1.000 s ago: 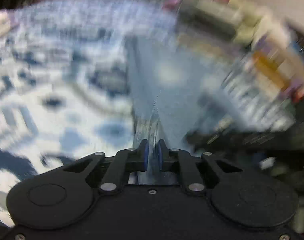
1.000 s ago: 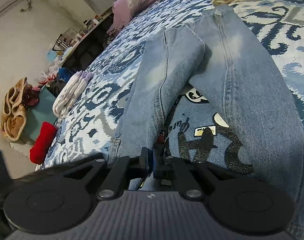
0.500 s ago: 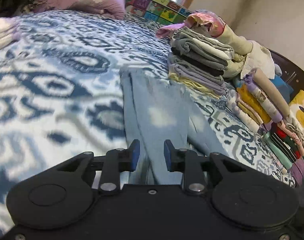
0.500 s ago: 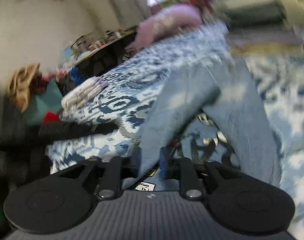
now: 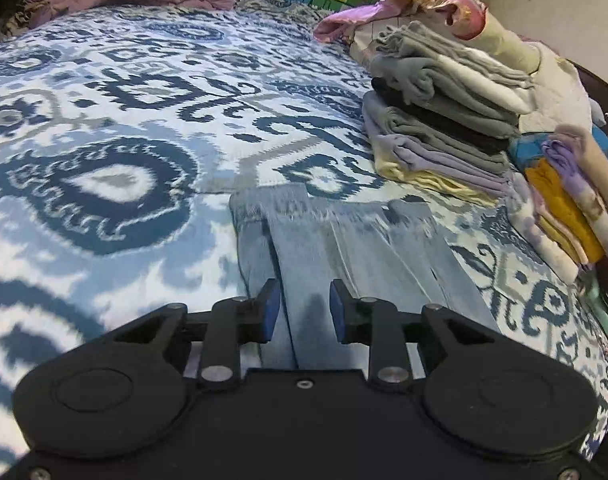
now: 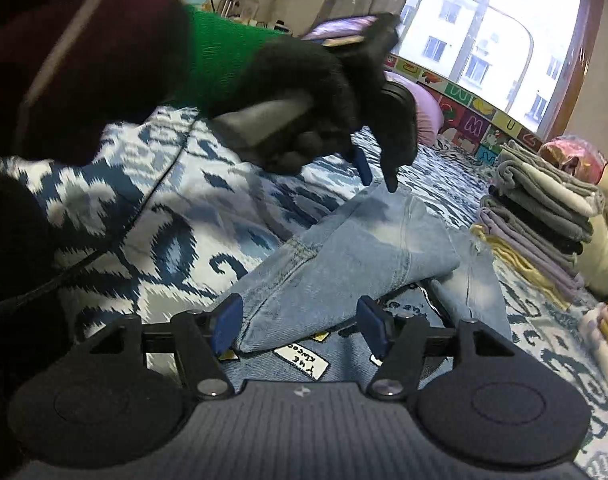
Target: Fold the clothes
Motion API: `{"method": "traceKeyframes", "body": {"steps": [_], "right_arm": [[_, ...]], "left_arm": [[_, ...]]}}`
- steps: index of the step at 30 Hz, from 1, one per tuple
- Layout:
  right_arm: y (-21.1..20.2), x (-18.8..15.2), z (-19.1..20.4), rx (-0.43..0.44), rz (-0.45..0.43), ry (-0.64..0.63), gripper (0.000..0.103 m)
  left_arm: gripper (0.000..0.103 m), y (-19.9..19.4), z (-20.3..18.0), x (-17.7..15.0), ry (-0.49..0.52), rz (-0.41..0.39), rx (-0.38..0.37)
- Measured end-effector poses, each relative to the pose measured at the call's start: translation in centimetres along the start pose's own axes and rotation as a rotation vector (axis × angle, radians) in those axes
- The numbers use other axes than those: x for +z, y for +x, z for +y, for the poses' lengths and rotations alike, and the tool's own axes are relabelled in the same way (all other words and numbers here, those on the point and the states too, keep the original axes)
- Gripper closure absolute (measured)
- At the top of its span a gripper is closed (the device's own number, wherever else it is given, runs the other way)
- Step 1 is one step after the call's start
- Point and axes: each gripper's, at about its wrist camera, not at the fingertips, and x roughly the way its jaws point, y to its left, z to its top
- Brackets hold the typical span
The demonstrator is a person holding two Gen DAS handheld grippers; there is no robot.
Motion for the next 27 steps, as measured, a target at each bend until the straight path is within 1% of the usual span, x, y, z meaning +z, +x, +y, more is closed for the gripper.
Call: {"method": "traceKeyframes", "body": {"steps": [4, 9, 10, 12, 14, 16, 18, 19, 20, 21, 22, 24, 27], "right_arm": [[-0.2, -0.4, 0.7, -0.01, -0.019, -0.013, 0.039], [-0.1, -0.2, 0.3, -0.019, -0.039, 0.021, 0.039], [0.0, -0.2, 0.2, -0.023, -0.036, 0.015, 0.038], [1.0, -0.8, 0.0, -0.029, 0.021, 0.006, 0.039], [0.9, -1.1, -0.7, -0.014, 0.021, 0.035, 0.039], [0.5, -1.0, -0.5, -0.028, 0.003, 0.015, 0.039], [-0.1, -0.9, 0.0, -0.038, -0.037, -0.001, 0.038], [-0.4, -0.8, 0.3, -0.039, -0.056, -0.013, 0.038], [-0.7, -0.7, 0.6, -0.04, -0.075, -0.026, 0.037], [-0.7, -0.7, 1.0, -0.033, -0.081, -0.041, 0.037], [-0.4, -0.8, 1.4, -0.031, -0.076, -0.056, 0.037], [0.6, -1.2, 1.9, -0.038, -0.038, -0.102, 0.037], [0.2, -1.2, 2.4, -0.064, -0.045, -0.141, 0.036]], "left_arm": [[0.078, 0.8, -0.1, 0.6, 0.013, 0.003, -0.011], [0.078, 0.6, 0.7, 0.9, -0.019, -0.016, -0.044], [0.078, 0.6, 0.8, 1.0, -0.025, -0.017, -0.049], [0.078, 0.8, 0.8, 1.1, -0.021, -0.012, -0.036], [0.078, 1.0, 1.0, 1.4, -0.024, -0.01, -0.036], [0.078, 1.2, 1.1, 1.6, -0.029, -0.011, -0.048], [0.078, 1.5, 0.8, 1.6, -0.016, -0.009, -0.036], [0.082, 1.7, 0.6, 1.6, -0.001, -0.003, -0.026], [0.1, 1.9, 0.3, 1.6, 0.02, 0.001, -0.02], [0.102, 2.1, 0.0, 1.5, 0.04, 0.004, -0.014], [0.103, 2.1, -0.2, 1.6, 0.052, 0.0, -0.012], [0.103, 1.5, -0.2, 1.9, 0.053, -0.027, -0.018], [0.103, 0.7, -0.2, 2.7, 0.051, -0.066, -0.028]]}}
